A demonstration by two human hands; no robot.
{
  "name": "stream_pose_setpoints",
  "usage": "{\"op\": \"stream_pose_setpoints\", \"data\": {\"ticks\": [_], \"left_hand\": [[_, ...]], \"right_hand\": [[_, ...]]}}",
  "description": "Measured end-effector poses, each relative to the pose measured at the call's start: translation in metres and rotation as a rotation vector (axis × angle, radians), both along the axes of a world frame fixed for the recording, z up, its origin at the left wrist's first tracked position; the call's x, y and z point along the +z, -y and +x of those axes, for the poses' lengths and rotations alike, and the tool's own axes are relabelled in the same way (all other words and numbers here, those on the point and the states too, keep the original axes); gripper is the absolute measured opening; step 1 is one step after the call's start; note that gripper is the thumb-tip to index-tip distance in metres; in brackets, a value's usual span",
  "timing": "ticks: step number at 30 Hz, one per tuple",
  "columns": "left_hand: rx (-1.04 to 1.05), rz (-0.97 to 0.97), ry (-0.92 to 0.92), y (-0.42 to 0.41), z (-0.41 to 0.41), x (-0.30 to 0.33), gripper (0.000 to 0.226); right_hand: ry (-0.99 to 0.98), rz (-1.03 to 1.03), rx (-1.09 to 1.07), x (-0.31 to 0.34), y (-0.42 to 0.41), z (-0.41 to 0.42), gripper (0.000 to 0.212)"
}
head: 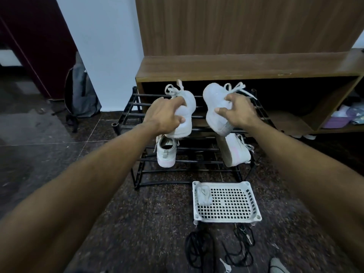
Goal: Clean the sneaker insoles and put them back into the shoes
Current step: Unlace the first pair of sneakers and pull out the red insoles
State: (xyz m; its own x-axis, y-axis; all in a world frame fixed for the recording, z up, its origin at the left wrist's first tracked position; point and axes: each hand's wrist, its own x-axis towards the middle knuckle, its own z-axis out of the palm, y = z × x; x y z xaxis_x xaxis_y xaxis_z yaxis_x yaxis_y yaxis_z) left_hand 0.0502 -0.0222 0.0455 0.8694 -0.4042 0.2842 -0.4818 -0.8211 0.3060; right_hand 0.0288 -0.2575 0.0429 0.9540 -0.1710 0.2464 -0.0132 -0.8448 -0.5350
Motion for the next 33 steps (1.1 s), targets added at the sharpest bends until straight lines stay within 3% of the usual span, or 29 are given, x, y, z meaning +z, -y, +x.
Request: {"op": "stream_pose_setpoints", "data": {"ticks": [4, 7, 10, 15, 22, 24, 30, 33], "left_hand": [[-0.078, 0.169, 0.067, -0.014, -0.037, 0.027, 0.040], [-0.225, 0.143, 0.076, -0.026, -0.076, 0.059, 0.045], [-0.376, 0.070, -0.097, -0.034, -0.120, 0.091, 0.042], [-0.440, 0.056, -0.455, -0.051, -0.172, 0.104, 0.022], [-0.327, 0.236, -0.702, -0.091, -0.190, 0.016, 0.019], [-0.293, 0.273, -0.732, -0.099, -0.190, -0.026, 0.022], [-0.102, 0.483, -0.615, -0.117, -0.169, -0.131, 0.042], [0.044, 0.525, -0.587, -0.124, -0.158, -0.178, 0.047]], "right_hand": [[-0.036, -0.306, 0.136, 0.036, -0.016, -0.045, 0.060], [-0.081, -0.430, 0.264, 0.073, -0.040, -0.082, 0.047], [-0.215, -0.421, 0.449, 0.112, -0.067, -0.122, 0.034], [-0.441, -0.385, 0.618, 0.122, -0.100, -0.159, 0.038], [-0.745, -0.256, 0.775, 0.004, -0.148, -0.162, 0.039], [-0.797, -0.258, 0.794, -0.034, -0.161, -0.156, 0.029], [-0.781, -0.389, 0.731, -0.129, -0.185, -0.139, 0.017], [-0.681, -0.459, 0.562, -0.171, -0.188, -0.131, 0.033]]}}
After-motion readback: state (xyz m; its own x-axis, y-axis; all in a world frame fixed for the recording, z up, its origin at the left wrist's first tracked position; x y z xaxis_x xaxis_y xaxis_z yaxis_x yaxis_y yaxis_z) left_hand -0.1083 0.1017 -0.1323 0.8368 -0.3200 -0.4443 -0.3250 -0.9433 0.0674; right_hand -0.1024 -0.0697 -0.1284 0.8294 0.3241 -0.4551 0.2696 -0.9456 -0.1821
